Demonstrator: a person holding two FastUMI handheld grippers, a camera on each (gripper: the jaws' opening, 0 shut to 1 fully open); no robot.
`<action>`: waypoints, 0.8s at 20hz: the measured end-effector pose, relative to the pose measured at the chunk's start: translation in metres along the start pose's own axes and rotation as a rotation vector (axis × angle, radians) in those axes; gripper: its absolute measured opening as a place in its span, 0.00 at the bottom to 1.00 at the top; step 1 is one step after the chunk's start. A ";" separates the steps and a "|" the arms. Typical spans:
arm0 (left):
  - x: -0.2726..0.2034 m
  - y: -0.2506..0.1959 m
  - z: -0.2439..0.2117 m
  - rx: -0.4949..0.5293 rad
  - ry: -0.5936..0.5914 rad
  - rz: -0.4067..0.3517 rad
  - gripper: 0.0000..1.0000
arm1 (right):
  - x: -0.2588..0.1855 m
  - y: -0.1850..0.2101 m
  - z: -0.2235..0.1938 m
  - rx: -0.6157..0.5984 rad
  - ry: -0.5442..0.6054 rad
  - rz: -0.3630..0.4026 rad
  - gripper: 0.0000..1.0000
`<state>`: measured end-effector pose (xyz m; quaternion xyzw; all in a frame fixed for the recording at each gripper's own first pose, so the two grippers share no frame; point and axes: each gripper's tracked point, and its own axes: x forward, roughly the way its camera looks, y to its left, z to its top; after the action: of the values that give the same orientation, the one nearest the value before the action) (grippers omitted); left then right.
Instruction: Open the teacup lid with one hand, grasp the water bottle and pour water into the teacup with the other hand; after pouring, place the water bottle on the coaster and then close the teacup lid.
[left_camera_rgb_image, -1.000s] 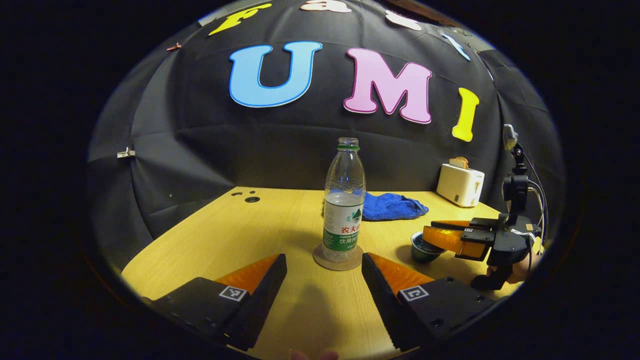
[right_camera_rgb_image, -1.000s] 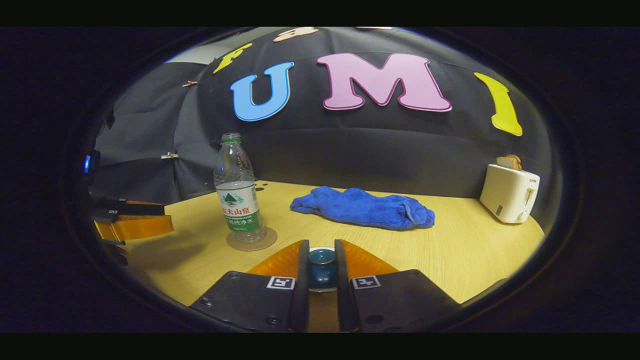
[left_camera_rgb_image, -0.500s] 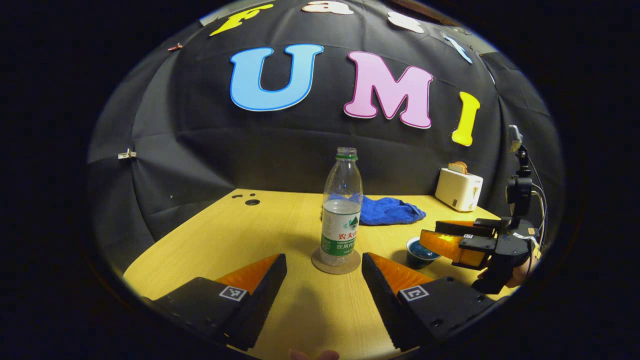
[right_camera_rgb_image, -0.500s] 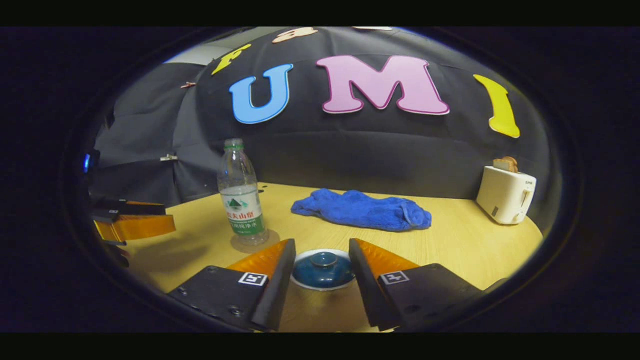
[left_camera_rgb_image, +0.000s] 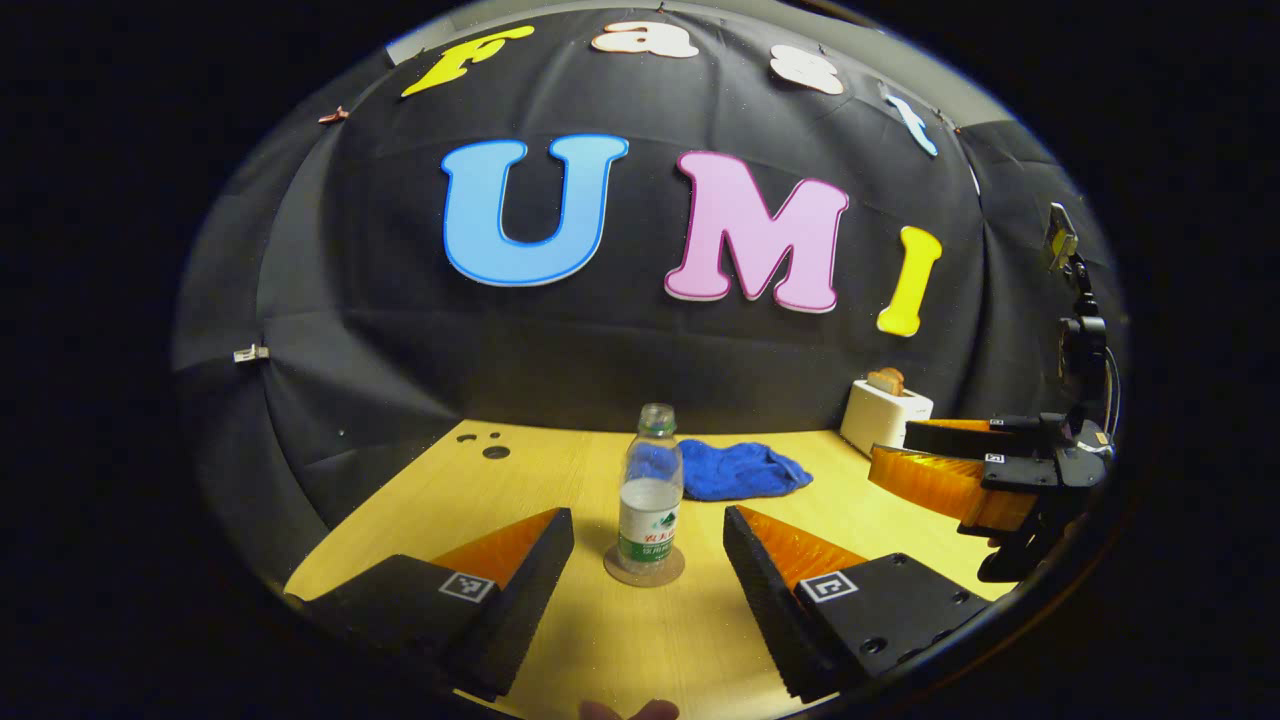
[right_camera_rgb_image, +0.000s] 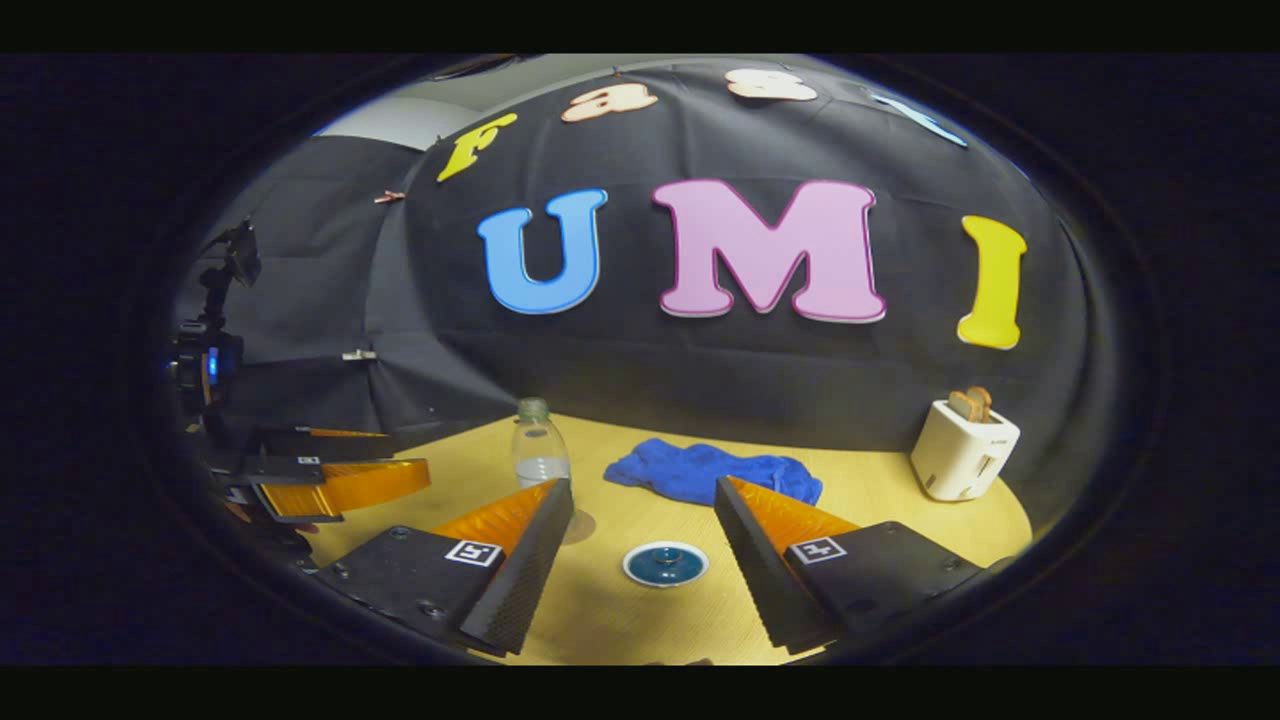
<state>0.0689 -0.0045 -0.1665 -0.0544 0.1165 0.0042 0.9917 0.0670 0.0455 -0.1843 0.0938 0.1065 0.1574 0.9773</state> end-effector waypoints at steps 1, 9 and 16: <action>-0.005 0.001 0.010 0.004 -0.008 0.000 0.95 | -0.009 0.002 0.014 0.003 -0.002 -0.004 0.88; -0.059 0.017 0.074 0.025 -0.065 0.006 0.95 | -0.068 0.012 0.106 -0.013 -0.078 -0.088 0.90; -0.086 0.024 0.090 0.030 -0.085 -0.004 0.95 | -0.095 0.035 0.124 -0.022 -0.096 -0.112 0.90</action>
<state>0.0054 0.0290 -0.0623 -0.0396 0.0741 0.0030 0.9965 -0.0021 0.0284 -0.0404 0.0843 0.0629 0.0989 0.9895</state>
